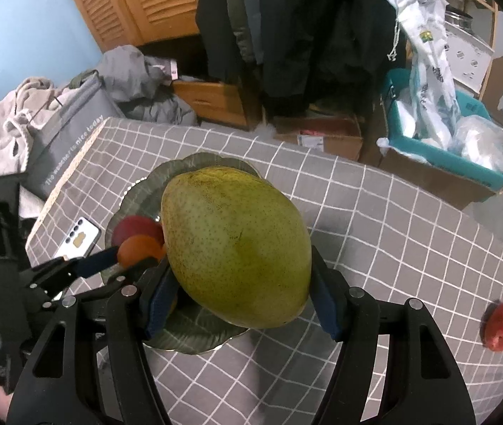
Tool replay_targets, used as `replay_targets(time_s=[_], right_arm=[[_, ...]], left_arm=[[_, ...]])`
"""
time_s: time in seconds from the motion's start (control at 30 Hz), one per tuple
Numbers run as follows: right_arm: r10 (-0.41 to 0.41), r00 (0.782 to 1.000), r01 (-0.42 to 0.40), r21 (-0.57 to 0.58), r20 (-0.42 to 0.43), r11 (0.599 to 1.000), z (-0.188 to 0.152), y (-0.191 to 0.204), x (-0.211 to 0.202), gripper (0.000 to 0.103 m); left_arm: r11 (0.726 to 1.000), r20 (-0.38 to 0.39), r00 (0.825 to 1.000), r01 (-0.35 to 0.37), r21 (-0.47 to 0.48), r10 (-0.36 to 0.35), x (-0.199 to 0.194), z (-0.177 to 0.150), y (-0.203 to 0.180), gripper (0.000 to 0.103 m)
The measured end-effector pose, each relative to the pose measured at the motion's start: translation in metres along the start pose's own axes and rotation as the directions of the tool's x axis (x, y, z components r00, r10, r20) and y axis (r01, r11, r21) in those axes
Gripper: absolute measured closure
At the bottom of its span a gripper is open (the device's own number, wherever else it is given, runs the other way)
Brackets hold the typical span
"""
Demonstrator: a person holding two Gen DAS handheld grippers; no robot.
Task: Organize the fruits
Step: 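Carry the orange and the pear over the green glass bowl with both tools, then lower the orange into the bowl and open the left tool, then lower the pear into the bowl and open the right tool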
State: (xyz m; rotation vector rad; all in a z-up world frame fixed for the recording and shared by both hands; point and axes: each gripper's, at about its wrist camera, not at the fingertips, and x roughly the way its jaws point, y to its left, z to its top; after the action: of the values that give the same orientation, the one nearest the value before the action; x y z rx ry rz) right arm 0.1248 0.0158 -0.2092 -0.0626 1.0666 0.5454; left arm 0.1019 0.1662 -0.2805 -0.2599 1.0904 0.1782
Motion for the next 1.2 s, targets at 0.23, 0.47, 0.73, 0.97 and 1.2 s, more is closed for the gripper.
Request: replay_targets(time_s=[0.23,0.47,0.73,0.97,1.2], right_arm=[[0.024,0.999,-0.023,0.015,-0.037,1.000,0.000,-0.002,0.015,0.035],[0.054,0.995,-0.050,0.047,-0.090,0.998,0.001,-0.006,0.035,0.035],[0.060,0.986,-0.050,0.066,-0.155,0.997,-0.003,-0.008,0.058,0.035],[0.066,0.982,-0.056,0.060,-0.179,0.997,-0.008,-0.002,0.065,0.032],[0.045,0.992,-0.039,0.052,-0.119,0.998,0.000,-0.004,0.045,0.032]], left_arm=[[1.000,0.001,1.000,-0.011,-0.008,0.011,-0.006,-0.001,0.006,0.045],[0.998,0.034,0.999,-0.018,-0.067,0.020,-0.028,-0.003,0.029,0.034],[0.996,0.053,0.996,-0.066,-0.065,0.069,-0.035,-0.002,0.036,0.034],[0.995,0.044,0.997,-0.062,-0.073,0.065,-0.034,-0.002,0.038,0.034],[0.995,0.054,0.996,-0.060,-0.075,0.064,-0.040,-0.002,0.037,0.034]])
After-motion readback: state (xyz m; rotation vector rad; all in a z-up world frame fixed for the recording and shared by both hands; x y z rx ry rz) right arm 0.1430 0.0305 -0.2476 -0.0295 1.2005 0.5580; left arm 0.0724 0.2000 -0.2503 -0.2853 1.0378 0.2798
